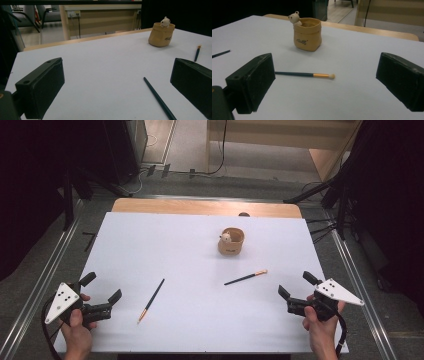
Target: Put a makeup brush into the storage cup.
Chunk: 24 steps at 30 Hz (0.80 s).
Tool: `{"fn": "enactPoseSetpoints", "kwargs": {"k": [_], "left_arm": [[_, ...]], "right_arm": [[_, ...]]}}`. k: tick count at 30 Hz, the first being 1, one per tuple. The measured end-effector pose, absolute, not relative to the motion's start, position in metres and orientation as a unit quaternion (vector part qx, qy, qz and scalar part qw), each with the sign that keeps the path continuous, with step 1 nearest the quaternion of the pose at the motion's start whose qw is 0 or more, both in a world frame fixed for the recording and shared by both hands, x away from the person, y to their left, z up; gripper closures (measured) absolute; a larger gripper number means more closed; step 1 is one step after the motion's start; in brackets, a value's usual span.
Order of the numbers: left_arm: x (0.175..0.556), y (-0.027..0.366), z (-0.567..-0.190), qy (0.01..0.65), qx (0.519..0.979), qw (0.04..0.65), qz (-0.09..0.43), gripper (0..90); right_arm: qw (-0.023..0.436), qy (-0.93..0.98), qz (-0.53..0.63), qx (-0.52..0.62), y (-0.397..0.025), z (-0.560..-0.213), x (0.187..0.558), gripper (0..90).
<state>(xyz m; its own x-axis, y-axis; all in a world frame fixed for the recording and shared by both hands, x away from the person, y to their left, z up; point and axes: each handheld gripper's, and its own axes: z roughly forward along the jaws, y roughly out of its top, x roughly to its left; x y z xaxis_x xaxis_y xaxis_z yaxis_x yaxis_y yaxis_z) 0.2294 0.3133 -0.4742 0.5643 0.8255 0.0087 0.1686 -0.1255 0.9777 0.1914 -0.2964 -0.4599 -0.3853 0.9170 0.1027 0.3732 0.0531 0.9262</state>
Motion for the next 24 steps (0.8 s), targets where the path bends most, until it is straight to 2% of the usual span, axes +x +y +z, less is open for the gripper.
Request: {"fn": "enactPoseSetpoints", "kwargs": {"k": [5,9,13,24], "left_arm": [[0.229,0.31,-0.474,0.356,0.694,0.554,0.291,0.0],[0.229,0.31,-0.474,0.356,0.695,0.554,0.29,0.0],[0.23,0.308,-0.473,0.353,0.699,0.551,0.289,0.0],[0.23,0.305,-0.473,0.353,0.705,0.548,0.279,0.0]], "right_arm": [[0.242,0.707,0.485,0.454,-0.288,-0.447,0.209,4.4],[0.242,0.713,0.482,0.448,-0.283,-0.441,0.215,5.6],[0.255,0.72,0.472,0.441,-0.275,-0.431,0.225,13.7],[0.238,0.763,0.411,0.438,-0.257,-0.424,0.255,15.3]]}}
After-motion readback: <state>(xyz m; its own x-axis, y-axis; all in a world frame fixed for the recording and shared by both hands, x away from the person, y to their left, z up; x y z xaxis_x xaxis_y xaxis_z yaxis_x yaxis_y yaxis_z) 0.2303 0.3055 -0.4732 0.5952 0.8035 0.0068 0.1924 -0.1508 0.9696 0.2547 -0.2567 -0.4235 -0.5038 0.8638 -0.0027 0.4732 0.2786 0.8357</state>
